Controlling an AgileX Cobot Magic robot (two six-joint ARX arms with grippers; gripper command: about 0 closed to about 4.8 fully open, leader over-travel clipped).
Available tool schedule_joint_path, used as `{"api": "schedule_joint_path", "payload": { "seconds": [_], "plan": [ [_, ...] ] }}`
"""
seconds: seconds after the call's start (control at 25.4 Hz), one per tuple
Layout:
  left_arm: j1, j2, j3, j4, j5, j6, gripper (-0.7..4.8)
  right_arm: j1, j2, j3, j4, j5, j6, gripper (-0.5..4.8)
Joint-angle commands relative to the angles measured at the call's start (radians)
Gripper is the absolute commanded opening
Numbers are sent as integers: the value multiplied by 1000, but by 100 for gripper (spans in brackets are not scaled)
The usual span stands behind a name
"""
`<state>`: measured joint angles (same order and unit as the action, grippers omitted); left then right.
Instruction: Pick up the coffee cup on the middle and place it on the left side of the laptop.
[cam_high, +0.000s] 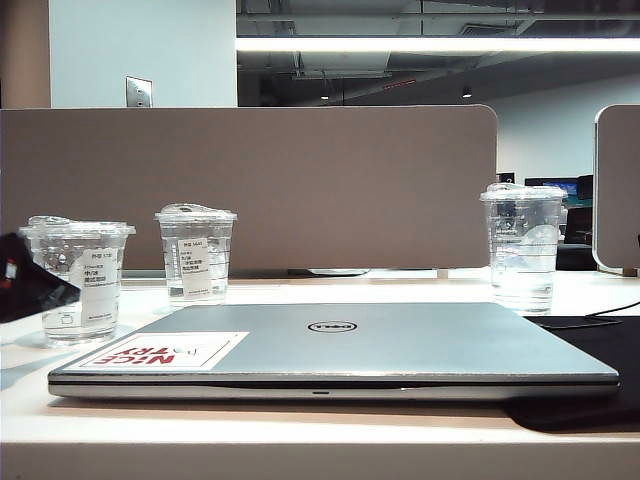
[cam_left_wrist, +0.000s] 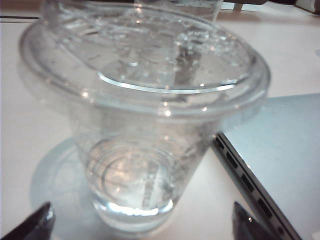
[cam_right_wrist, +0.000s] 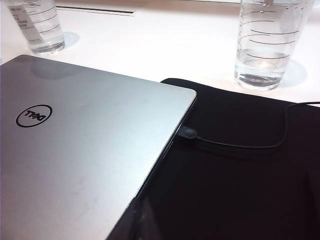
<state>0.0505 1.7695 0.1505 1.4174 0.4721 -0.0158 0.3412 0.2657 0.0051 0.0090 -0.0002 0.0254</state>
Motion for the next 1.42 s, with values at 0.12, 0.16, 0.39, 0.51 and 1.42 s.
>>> {"api": "schedule_joint_path", "payload": {
  "seconds": [0.12,0.16,0.39,0.51,1.42],
  "plan": [
    [2,-110,-94,34,-105,8,479,2,-2,-4,18,1,0,-5],
    [2,-130,-111,34,-126,8,479,1,-2,-4,18,1,0,-5],
    [1,-262,-145,4,-150,0,15,1,-9,-4,17,1,0,-5],
    [1,-304,-145,5,-164,-3,-5,-2,-35,-4,17,1,0,-5],
    [0,-682,-144,-145,-271,3,-5,-362,-266,-4,21,0,0,-5]
  ]
}}
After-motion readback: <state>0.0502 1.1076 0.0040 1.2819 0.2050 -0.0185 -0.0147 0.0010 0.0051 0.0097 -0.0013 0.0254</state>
